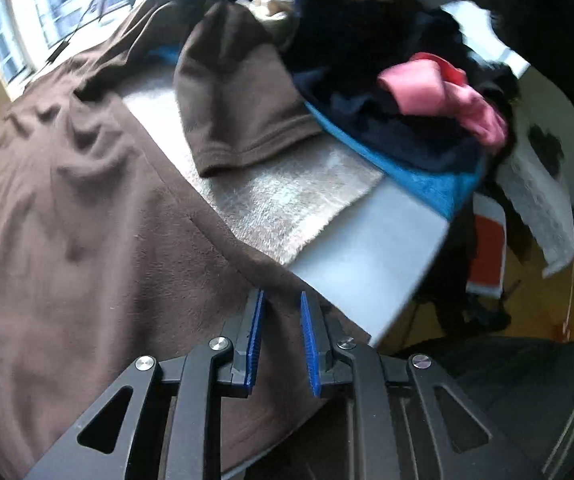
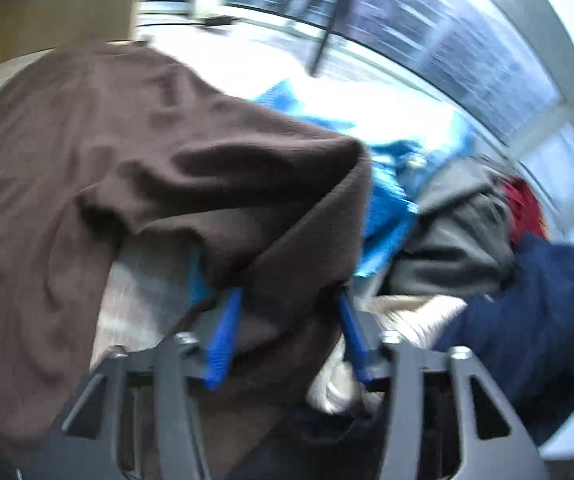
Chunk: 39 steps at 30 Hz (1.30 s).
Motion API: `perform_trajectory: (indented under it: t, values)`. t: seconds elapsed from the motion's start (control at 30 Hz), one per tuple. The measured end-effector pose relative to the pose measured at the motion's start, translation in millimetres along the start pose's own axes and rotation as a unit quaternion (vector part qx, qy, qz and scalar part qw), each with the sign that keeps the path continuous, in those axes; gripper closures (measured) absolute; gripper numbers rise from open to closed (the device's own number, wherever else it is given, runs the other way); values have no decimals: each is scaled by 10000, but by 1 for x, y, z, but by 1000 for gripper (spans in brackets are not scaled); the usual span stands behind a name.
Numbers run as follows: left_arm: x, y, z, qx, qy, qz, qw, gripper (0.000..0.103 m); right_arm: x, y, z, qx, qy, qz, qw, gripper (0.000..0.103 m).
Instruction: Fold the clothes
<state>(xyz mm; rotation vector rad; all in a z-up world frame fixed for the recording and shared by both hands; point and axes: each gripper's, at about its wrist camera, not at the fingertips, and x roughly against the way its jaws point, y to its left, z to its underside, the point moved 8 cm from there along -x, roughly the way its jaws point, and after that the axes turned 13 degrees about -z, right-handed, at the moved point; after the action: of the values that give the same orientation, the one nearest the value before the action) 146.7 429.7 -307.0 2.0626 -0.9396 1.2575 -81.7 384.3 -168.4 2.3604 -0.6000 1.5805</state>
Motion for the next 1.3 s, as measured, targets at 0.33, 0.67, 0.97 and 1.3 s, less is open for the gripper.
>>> perform_trajectory:
  t: [0.33,0.67,0.97,1.3]
  values:
    - [23,-2,-4,618,-94,226,9978,101,69,-75,-44,818,-777,617,9917,97]
    - [27,5,9,875,324,755,9928,100,69,-97,-44,1494,-141,1004,9836,63]
    - [22,-6,5,925,361,494,9938,100,102,18,-52,1448,-739,-1086,9807,51]
    - [2,-18,9,735,483,453,9951,100,-58,67,-60,2931,515,-614,9527,53]
